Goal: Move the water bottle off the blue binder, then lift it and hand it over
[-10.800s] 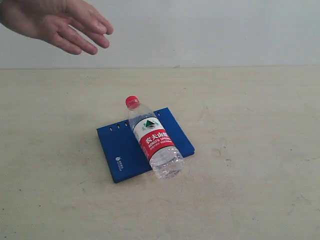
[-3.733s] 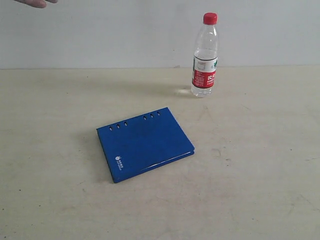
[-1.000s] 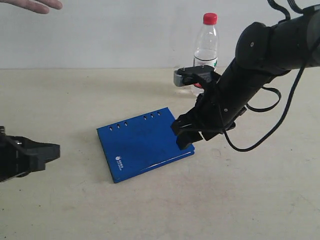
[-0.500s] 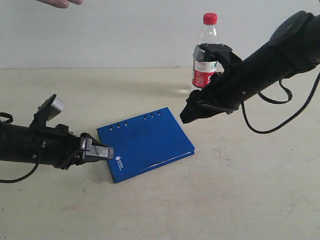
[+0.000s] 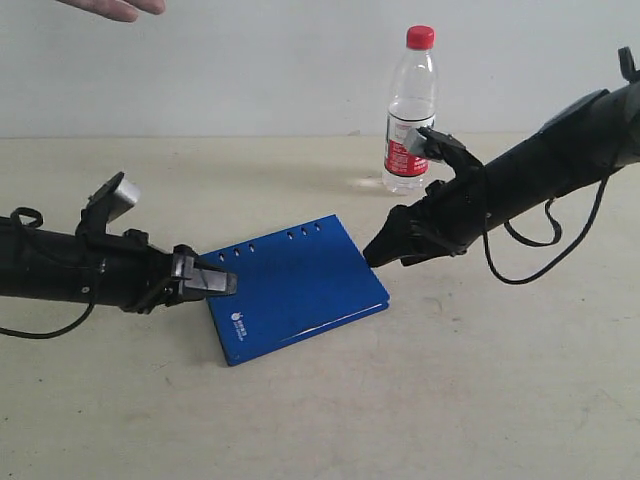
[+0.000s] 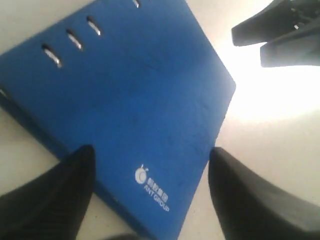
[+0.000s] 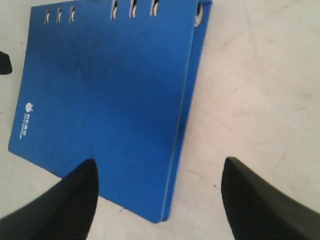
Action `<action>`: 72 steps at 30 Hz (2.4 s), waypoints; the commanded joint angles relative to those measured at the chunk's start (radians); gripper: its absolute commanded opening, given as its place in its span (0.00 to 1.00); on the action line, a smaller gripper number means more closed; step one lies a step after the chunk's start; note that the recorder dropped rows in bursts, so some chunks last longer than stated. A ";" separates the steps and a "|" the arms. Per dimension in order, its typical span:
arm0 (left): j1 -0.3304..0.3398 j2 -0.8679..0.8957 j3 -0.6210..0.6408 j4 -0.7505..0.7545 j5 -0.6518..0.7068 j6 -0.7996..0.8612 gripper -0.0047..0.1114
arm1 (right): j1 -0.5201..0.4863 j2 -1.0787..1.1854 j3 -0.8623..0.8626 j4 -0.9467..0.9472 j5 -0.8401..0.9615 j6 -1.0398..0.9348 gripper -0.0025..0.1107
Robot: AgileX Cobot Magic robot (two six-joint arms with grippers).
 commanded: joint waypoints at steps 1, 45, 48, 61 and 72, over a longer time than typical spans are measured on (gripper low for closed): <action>-0.003 -0.002 -0.045 -0.007 -0.093 0.026 0.57 | -0.006 0.037 -0.020 0.021 0.022 -0.050 0.57; -0.100 0.199 -0.321 0.430 0.416 -0.350 0.57 | 0.009 -0.160 -0.114 -0.090 0.354 0.096 0.57; -0.133 0.199 -0.311 0.430 0.426 -0.310 0.57 | 0.036 -0.160 -0.078 -0.223 0.354 0.167 0.57; -0.130 0.198 -0.261 0.266 0.351 -0.232 0.31 | 0.187 -0.160 0.106 -0.586 0.209 0.417 0.24; -0.075 0.198 -0.261 0.021 0.198 -0.165 0.29 | 0.187 -0.160 0.162 -0.751 -0.211 0.716 0.02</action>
